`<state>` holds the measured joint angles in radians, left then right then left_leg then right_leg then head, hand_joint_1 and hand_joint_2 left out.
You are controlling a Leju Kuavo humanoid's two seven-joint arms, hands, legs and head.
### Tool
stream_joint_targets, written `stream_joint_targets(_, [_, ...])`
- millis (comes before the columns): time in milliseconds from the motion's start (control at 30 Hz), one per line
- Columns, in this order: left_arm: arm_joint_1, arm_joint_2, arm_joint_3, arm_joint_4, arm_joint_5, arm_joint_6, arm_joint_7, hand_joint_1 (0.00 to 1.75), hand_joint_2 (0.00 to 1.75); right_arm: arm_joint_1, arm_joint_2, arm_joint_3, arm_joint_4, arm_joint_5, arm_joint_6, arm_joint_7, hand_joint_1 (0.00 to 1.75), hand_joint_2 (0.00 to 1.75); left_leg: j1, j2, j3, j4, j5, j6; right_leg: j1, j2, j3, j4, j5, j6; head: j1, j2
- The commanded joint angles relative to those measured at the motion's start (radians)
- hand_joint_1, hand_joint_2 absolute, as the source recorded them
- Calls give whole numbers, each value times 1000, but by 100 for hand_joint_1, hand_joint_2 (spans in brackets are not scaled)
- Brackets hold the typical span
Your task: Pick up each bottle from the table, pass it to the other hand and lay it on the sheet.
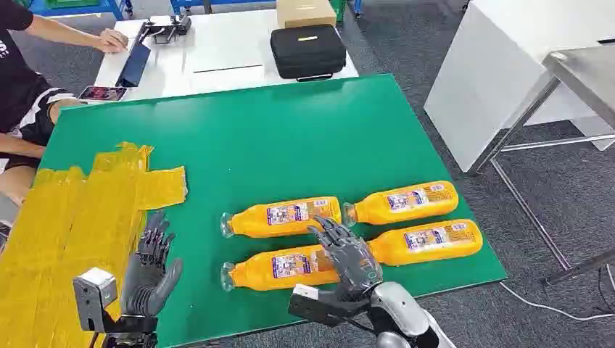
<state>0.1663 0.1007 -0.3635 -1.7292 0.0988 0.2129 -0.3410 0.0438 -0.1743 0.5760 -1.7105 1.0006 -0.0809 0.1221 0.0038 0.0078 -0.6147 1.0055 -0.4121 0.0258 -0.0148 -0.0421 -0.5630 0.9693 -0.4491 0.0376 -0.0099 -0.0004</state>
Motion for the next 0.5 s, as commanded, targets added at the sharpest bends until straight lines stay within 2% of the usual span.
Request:
stream_joint_targets(33, [-33, -8, -6, 61, -7, -25, 31, 0, 175, -59, 25, 4, 137, -2, 25, 24, 0, 175, 1, 1, 3, -1, -1, -1, 0, 3, 3, -2, 0, -1, 0, 0])
stream_joint_targets(200, [-46, -12, -10, 74, -12, -23, 35, 0, 175, -46, 48, -17, 153, 14, 62, 35, 0, 175, 0, -1, 7, -2, -1, -2, 0, 3, 7, -3, -2, -2, 0, 0])
stream_joint_targets(500, [-48, -12, -9, 86, -21, -29, 54, 0, 175, -45, 72, -40, 202, 18, 91, 43, 0, 175, 0, 0, 4, -2, -1, -1, 0, 2, 4, -2, -1, -1, 0, 0])
